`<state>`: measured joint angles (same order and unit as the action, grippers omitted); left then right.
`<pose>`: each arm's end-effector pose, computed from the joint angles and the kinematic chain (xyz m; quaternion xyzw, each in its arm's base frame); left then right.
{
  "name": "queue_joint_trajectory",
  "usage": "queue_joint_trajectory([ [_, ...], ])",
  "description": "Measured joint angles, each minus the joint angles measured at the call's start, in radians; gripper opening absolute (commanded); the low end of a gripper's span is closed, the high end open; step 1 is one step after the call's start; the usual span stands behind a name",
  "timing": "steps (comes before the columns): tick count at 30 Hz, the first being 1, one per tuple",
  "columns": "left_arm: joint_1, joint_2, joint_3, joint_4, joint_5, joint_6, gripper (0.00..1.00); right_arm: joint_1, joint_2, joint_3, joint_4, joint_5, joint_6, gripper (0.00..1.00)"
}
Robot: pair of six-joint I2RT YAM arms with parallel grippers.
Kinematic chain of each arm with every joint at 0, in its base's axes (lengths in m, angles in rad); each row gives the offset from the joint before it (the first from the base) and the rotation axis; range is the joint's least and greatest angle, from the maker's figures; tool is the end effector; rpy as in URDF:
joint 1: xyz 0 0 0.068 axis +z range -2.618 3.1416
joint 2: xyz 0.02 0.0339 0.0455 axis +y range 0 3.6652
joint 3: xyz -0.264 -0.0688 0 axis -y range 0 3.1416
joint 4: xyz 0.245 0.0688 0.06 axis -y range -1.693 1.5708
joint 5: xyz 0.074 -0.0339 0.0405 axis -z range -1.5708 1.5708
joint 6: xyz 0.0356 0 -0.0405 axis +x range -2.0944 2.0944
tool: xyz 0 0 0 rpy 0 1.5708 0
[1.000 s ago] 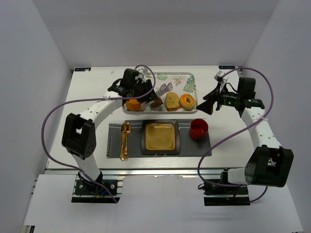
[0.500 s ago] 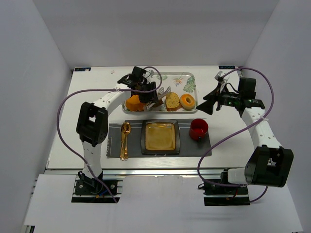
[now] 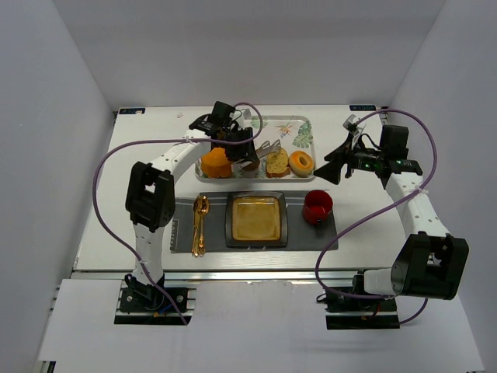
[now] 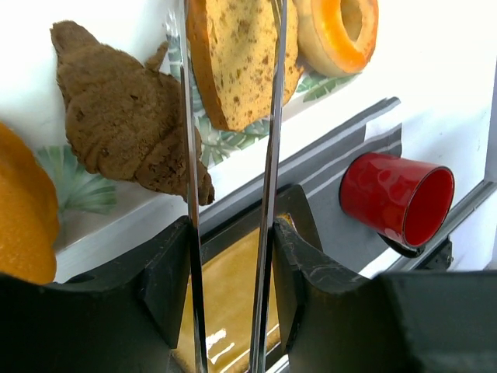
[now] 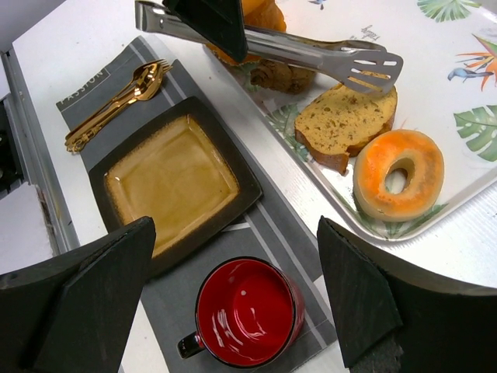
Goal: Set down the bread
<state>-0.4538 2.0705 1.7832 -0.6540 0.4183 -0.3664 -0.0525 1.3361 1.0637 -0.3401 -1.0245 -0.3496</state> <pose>0.4082 -0.2152 0.2472 0.1049 0.9265 -0.3018 0.1990 0.2876 0.0153 0.3090 -0.3380 0.7315 0.3459 0.4806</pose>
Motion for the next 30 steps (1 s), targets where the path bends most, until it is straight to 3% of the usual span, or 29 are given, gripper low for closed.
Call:
queue_joint_trajectory([
  [10,0.0,0.038,0.026,-0.061,0.023,0.015,0.43,-0.003,0.0,-0.003,0.007,-0.001,0.003,0.89],
  [20,0.001,0.037,0.039,-0.07,0.05,0.006,0.0,-0.011,0.0,-0.015,0.015,-0.005,0.009,0.89],
  [25,0.019,-0.027,0.0,-0.005,0.055,-0.058,0.0,-0.013,0.0,-0.015,0.018,-0.008,0.01,0.89],
  [30,0.063,-0.261,-0.142,0.07,0.07,-0.112,0.0,-0.013,0.0,-0.015,0.02,-0.014,0.01,0.89],
])
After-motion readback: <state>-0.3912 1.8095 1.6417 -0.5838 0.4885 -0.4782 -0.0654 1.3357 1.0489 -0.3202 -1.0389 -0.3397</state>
